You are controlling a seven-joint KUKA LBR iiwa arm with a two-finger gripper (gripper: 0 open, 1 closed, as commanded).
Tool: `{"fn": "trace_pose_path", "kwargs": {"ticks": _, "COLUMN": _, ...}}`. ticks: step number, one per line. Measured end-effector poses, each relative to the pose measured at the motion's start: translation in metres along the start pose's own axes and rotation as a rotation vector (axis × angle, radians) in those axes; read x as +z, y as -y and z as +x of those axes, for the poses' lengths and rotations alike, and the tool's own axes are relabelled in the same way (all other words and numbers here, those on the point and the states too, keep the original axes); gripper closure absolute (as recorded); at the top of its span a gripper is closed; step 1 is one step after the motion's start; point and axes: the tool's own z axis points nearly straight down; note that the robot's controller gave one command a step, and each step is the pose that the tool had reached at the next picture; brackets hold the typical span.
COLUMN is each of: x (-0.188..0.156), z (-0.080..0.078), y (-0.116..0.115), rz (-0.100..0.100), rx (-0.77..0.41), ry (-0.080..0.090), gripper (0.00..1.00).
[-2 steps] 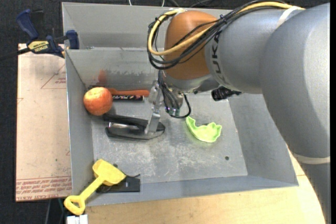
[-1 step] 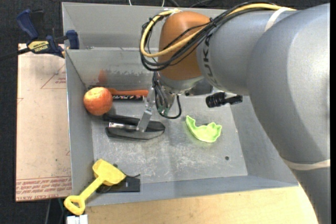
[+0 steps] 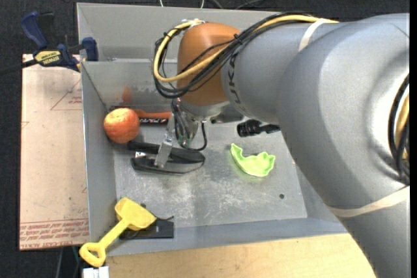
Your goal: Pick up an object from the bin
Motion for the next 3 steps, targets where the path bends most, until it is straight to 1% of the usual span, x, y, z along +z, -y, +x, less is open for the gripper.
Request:
{"fn": "trace_pose_path", "kwargs": {"ticks": 1, "x": 0.007, "z": 0.0, "y": -0.013, "rz": 0.001, "rx": -0.167, "ry": 0.0, "gripper": 0.0}}
{"fn": "trace_pose_path", "kwargs": {"ticks": 2, "x": 0.025, "z": -0.002, "y": 0.025, "rz": -0.004, "rx": -0.258, "ry": 0.003, "gripper": 0.0}}
{"fn": "trace_pose_path", "kwargs": {"ticks": 3, "x": 0.027, "z": 0.027, "y": -0.017, "rz": -0.004, "rx": -0.276, "ry": 0.012, "gripper": 0.0}}
